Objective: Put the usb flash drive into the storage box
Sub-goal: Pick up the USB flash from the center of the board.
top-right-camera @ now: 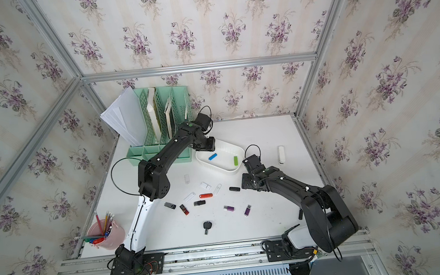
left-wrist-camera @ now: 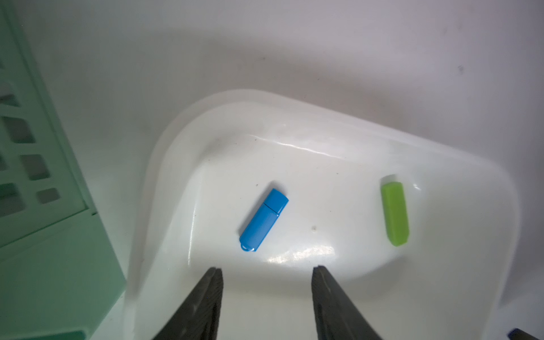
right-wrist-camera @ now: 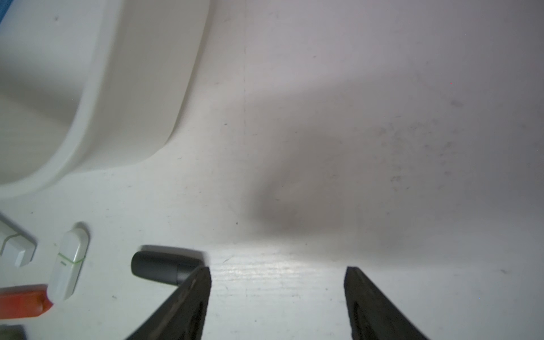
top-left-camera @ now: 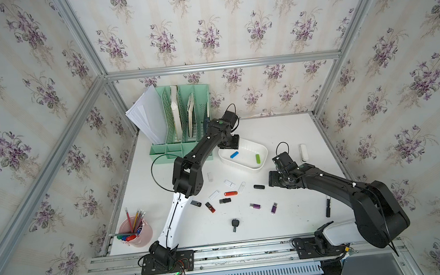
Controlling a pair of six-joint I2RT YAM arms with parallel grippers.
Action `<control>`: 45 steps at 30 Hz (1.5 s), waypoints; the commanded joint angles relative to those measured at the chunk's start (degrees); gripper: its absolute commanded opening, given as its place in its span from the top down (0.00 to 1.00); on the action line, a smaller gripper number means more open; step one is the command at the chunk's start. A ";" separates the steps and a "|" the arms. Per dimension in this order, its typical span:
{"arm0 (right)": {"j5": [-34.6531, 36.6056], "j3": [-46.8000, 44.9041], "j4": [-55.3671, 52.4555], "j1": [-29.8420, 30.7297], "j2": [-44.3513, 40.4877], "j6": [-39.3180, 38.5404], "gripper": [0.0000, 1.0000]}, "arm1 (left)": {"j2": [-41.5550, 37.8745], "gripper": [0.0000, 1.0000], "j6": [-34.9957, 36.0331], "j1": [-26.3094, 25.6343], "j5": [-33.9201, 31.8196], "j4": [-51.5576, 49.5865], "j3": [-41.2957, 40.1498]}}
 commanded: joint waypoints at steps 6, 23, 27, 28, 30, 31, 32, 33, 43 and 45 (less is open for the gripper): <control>-0.42 -1.15 -6.27 7.82 -1.44 7.22 0.25 | -15.54 0.28 0.79 1.62 -2.40 -3.74 -20.15; 1.18 -5.24 -10.73 18.15 -1.87 16.43 0.31 | -42.48 0.12 -3.34 5.37 -4.30 2.10 -64.69; 1.62 -5.55 -11.10 19.48 -1.35 17.26 0.32 | -45.98 0.11 -3.97 6.52 -4.04 3.02 -69.79; 1.54 -5.65 -11.15 19.79 -1.32 17.43 0.33 | -46.74 0.11 -3.97 6.73 -3.88 3.18 -70.83; 1.53 -5.87 -10.96 20.19 -1.32 17.70 0.36 | -47.59 0.11 -3.93 7.32 -3.72 3.15 -72.48; 1.54 -5.93 -10.88 20.30 -1.24 17.86 0.39 | -47.95 0.11 -3.79 7.64 -3.52 3.16 -73.26; 1.45 -6.05 -10.91 20.39 -1.23 17.95 0.42 | -48.21 0.12 -3.75 8.02 -3.14 3.18 -74.10; 1.44 -6.12 -10.91 20.52 -1.23 18.05 0.44 | -48.41 0.12 -3.75 8.32 -2.80 3.29 -74.78; 1.36 -6.25 -11.63 21.14 -1.50 18.50 0.64 | -49.30 0.11 -3.58 9.79 -1.71 3.93 -79.47; 1.36 -6.34 -11.59 21.12 -1.50 18.58 0.67 | -49.06 0.11 -3.62 9.87 -1.23 4.30 -80.29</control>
